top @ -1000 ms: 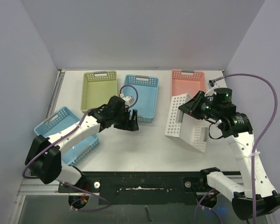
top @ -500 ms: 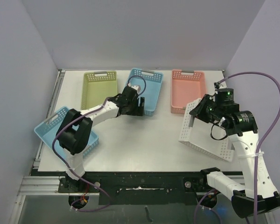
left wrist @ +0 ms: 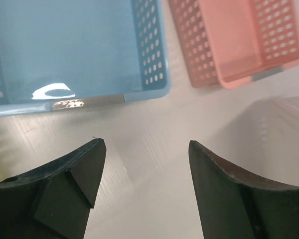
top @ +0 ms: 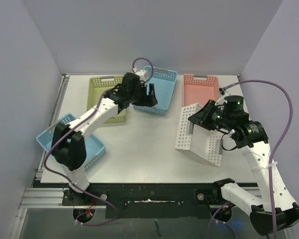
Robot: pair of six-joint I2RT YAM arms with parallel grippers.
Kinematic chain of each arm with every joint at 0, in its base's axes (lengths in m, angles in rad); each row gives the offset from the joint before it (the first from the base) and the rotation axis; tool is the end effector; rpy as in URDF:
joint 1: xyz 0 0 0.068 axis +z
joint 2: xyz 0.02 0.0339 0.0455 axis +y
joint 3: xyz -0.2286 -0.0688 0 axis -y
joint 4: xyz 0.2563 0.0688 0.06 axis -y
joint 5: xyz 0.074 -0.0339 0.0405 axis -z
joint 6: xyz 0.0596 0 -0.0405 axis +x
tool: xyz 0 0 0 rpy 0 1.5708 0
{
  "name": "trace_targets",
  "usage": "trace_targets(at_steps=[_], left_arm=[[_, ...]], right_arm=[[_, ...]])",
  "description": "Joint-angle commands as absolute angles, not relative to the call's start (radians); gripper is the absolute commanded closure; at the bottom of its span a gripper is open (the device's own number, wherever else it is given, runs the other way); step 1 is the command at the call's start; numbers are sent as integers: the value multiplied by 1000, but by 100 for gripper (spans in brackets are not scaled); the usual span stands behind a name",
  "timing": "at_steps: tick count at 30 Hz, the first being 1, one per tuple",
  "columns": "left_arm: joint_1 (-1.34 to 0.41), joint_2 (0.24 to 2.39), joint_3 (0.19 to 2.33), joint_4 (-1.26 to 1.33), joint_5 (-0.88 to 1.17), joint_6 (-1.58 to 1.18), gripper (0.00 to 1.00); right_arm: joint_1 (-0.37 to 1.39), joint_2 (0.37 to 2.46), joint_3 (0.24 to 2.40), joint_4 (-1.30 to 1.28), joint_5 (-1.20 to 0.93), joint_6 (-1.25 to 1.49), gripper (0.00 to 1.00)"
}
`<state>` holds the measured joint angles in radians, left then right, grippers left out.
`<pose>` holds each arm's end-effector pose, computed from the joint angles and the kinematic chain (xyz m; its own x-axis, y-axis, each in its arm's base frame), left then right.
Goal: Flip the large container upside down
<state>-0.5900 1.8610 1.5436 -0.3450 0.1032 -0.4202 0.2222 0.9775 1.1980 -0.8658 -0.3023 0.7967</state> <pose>0.3728 -0.2570 0.2276 -0.7199 -0.0063 -0.6941 0.3584 0.8529 -0.3795 0.2241 0.0688 0.3389 -0.7264 0.5357 -0.4305 0.1102 0.7091 0.6964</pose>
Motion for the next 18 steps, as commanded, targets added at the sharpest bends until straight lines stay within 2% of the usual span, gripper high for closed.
trace_targets(at_steps=[1,5,8,13,18], left_arm=[[-414,1561,1529,-426,203,-450,33],[-195,1388,1490,-502,270,-468,32],[-103,1337,1512,-582,276,-451,32],[-13,1316,1562,-651,288,-434,32],[11,1319,1584,-689,292,-416,32]], right_arm=[[340,1016,1186,-565,-374,918,100],[497,1157,1218,-368,-380,994,100],[574,1288,1263,-154,-428,1072,100],[637,1490,1378,127,-535,1252,100],[649,1567,1367,420,-577,1438,100]])
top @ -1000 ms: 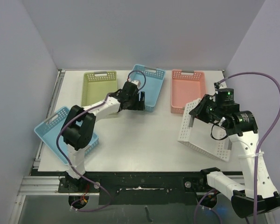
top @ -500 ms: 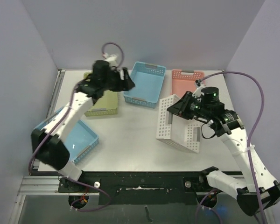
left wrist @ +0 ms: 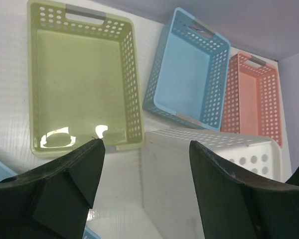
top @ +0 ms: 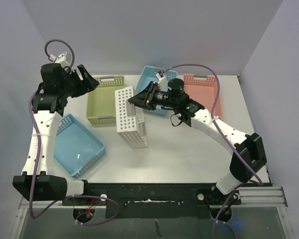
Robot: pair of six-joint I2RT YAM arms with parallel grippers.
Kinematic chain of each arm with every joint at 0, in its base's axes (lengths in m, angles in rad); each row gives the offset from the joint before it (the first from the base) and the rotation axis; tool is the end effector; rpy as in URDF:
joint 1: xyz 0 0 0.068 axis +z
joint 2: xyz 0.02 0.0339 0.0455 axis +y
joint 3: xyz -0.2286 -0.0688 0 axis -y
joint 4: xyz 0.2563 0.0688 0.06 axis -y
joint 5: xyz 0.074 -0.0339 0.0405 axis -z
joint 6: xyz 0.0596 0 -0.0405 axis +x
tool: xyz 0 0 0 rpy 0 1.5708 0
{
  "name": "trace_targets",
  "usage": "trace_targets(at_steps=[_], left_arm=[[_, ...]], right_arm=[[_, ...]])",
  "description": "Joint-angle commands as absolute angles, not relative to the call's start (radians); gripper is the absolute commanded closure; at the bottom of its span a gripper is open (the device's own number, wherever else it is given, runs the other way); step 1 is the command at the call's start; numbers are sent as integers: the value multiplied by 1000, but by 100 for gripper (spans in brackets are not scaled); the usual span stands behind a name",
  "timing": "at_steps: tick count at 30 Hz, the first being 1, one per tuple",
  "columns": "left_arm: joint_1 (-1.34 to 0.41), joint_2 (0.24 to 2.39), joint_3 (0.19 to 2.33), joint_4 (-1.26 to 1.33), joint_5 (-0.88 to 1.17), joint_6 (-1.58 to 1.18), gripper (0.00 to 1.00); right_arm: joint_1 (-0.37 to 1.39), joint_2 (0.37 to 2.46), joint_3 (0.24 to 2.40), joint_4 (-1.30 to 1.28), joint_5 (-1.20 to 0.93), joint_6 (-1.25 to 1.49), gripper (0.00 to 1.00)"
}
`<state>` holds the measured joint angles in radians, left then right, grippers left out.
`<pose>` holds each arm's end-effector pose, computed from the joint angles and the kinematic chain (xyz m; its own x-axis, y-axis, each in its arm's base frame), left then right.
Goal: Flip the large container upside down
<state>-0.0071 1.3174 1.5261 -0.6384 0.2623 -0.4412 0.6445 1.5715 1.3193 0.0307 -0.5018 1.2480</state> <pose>0.3205 -0.0177 0.3918 -0.4803 -0.4090 -0.7759 0.0415 0.8730 -0.4859 0.3077 0.2671 0.3085 -0.9110 0.3554 -0.2093 -0.1195 0.2581 0.9587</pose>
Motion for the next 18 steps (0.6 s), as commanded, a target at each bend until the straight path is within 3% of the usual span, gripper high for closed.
trace_targets(at_steps=[1,4,11,18], left_arm=[[11,1319,1583,-685,296,-416,32],[11,1331,1577,-675,316,-421,32],[9,1342,1560,-657,340,-415,32],[-3,1354,1551,-654,360,-405,32]], right_arm=[[648,1568,1361,432,-579,1453,100],[631,1546,1272,474,-583,1490,100],[565,1398,790,664,-597,1644,100],[445,1112,485,454,-601,1583,99]])
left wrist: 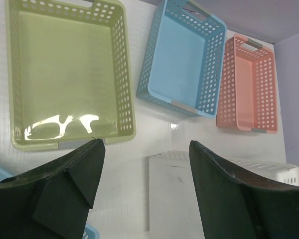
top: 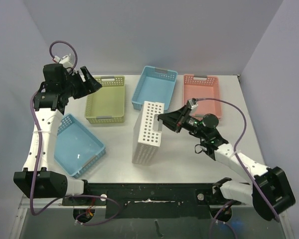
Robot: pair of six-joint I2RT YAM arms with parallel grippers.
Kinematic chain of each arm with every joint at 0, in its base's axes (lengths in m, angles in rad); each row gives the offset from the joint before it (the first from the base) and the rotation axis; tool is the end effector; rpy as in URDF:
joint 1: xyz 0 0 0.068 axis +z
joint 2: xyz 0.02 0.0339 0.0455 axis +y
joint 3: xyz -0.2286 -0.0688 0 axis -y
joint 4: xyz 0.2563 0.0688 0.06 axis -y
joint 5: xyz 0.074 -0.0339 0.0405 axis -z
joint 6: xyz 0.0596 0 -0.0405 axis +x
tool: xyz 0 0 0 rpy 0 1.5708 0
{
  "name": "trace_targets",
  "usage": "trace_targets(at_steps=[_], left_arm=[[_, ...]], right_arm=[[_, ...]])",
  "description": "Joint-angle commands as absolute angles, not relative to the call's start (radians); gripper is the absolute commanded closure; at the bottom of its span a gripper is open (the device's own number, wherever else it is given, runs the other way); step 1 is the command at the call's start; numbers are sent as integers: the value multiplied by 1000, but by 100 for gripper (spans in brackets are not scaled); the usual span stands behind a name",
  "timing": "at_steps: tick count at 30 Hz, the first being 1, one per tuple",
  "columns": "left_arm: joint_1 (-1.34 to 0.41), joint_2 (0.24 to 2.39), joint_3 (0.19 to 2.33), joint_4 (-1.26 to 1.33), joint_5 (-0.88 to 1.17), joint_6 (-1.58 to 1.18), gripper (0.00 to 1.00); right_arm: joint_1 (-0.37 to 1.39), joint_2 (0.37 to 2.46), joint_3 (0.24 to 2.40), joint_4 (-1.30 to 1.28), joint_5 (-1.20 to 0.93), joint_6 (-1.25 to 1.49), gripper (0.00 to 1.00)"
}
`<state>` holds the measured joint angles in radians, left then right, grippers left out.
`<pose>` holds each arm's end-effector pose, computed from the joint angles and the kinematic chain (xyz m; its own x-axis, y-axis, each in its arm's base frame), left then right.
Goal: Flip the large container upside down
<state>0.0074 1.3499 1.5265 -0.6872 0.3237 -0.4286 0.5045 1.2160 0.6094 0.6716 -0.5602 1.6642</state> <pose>0.3257 -0.0165 0.3769 -0.5569 -0.3981 -0.7289 0.0429 0.8627 -0.5040 0.2557 0.1774 0.2391 -0.8752 0.4803 0.0587 0.0249 -0.0765 0.9968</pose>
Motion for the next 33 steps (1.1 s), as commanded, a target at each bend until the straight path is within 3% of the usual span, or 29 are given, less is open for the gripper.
trace_targets(at_steps=[1,4,6,10,19,26,33], left_arm=[[-11,1355,1545,-650,361,-405,32],[-50,1361,1529,-642,353,-402,32],[-87,1368,1525,-643,335,-395,32],[-177,1385,1503,-635,313,-398,32],[-354,1387,1385,-628,269,-394,32],[-464,1380,1195,-615,248,-444,32],[-587,1451,1010,-414,271,-565,32]], right_arm=[[419,1060,463,372,-606,1551,91],[310,929,479,57,-615,1390,44],[220,873,516,-186,-624,1258,31],[46,862,623,-554,-572,973,16],[0,940,874,-925,-191,675,4],[0,960,1030,-984,-42,617,2],[0,993,1161,-992,35,588,0]])
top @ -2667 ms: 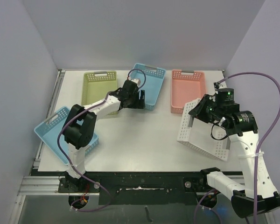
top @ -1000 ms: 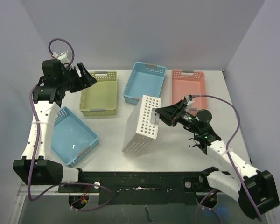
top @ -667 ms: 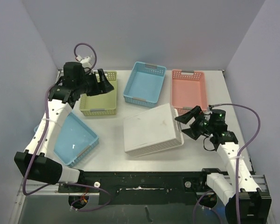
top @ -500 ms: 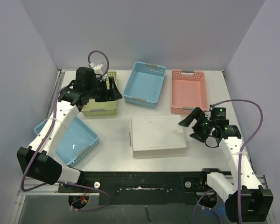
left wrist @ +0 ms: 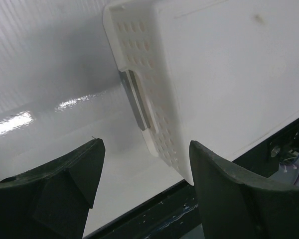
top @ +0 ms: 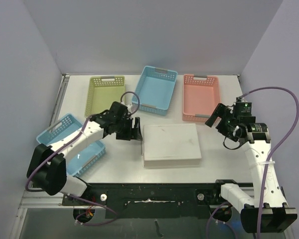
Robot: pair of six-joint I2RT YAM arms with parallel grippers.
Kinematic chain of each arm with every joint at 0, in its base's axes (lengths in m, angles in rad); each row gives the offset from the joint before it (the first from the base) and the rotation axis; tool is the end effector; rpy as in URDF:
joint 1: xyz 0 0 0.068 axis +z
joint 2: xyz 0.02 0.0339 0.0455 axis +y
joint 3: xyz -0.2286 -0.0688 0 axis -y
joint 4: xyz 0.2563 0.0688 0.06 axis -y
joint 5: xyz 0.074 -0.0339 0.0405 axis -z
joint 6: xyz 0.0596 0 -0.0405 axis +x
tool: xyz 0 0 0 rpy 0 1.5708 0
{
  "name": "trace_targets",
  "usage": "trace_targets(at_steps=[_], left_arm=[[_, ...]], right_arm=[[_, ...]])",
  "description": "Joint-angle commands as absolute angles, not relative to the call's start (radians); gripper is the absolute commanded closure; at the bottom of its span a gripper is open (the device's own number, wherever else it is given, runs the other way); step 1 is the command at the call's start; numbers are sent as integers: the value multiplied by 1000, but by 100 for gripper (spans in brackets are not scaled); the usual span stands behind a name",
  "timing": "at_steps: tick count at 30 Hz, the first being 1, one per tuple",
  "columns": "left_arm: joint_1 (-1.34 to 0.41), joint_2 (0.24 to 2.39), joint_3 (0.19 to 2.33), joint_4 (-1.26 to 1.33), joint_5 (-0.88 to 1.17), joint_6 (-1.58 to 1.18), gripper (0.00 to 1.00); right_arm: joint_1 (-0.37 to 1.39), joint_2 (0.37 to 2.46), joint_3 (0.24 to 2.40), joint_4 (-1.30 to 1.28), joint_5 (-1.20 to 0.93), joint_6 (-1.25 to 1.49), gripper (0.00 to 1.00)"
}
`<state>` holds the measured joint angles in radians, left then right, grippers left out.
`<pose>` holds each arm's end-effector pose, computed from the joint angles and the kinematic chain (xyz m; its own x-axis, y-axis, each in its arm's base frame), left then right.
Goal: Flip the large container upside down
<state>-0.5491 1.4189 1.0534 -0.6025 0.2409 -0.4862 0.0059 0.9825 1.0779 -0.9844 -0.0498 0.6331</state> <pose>0.2664 -0.1797 0.1953 -0.9120 0.0260 -0.4094 0.2218 0.8708 -0.4387 0.2267 0.0043 0.2841 -0.6480 0.5871 -0.4852 0.4293 0.8077 0.4040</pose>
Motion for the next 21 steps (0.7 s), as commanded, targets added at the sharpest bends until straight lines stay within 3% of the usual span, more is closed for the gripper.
trace_targets(at_steps=[1,7,16,21], left_arm=[[-615,1463,1003,-372,301,-580,32],[-856,1700,1176,-202,349,-606,30],[-1055,2062,1702,-183,552,-578,30],[-995,1885,1517,-73,648,-603,30]], right_arm=[[0,996,1174,-994,46,582,0],[0,989,1212,-986,93,581,1],[-4,967,1238,-937,11,636,1],[-5,970,1213,-969,50,605,2]])
